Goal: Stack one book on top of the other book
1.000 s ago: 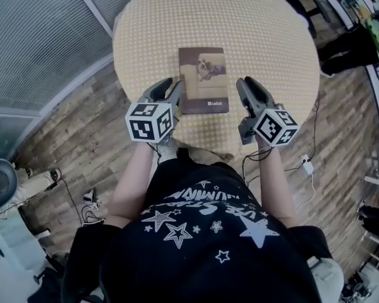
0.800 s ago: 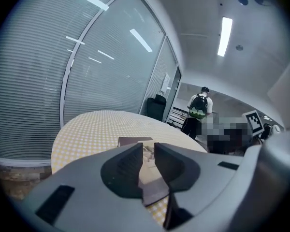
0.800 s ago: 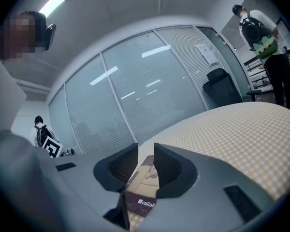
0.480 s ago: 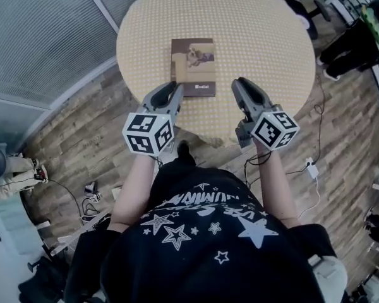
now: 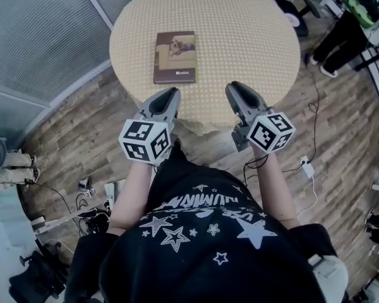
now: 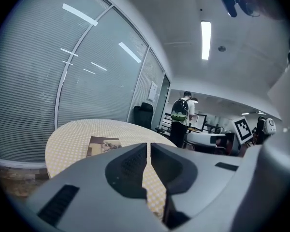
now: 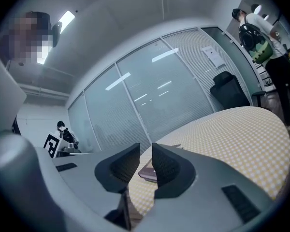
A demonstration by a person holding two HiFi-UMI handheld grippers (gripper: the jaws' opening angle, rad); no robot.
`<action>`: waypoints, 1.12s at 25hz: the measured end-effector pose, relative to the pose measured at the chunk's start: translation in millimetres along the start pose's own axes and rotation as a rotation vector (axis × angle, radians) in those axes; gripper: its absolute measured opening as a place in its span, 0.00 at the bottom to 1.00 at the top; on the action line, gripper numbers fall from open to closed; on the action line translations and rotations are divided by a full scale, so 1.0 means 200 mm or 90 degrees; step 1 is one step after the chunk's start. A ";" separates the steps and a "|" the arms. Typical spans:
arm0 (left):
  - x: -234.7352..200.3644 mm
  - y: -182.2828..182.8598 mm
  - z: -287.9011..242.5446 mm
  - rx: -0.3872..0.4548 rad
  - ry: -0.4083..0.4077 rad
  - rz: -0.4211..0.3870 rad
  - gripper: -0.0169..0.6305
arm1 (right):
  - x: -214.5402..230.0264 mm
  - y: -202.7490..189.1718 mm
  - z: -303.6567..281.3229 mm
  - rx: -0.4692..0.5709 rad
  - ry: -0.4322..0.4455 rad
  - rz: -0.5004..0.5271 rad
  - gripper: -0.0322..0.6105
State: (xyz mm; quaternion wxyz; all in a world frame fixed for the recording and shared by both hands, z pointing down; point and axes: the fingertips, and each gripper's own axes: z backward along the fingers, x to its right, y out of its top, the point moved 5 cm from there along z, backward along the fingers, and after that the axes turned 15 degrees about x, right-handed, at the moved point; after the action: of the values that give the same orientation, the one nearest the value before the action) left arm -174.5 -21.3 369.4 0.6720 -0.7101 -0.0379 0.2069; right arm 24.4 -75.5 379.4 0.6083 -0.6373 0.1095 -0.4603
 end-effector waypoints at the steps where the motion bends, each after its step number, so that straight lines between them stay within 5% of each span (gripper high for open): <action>1: 0.05 -0.01 0.02 0.000 0.001 -0.001 0.07 | -0.01 0.01 0.04 -0.001 0.007 0.000 0.19; 8: 0.31 -0.04 0.21 0.004 0.025 -0.011 0.07 | -0.05 -0.02 0.22 -0.013 0.048 -0.019 0.19; 16: 0.32 -0.03 0.30 0.024 0.043 -0.017 0.07 | -0.12 -0.02 0.26 -0.010 0.078 0.006 0.19; 28: 0.38 -0.02 0.47 0.044 -0.015 -0.021 0.07 | -0.35 0.00 0.41 0.003 0.038 0.070 0.16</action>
State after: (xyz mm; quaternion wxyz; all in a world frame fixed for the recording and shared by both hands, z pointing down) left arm -137.1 91.5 354.8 0.6987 -0.6834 -0.0504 0.2057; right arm 45.1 27.9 361.4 0.6304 -0.6150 0.1614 -0.4453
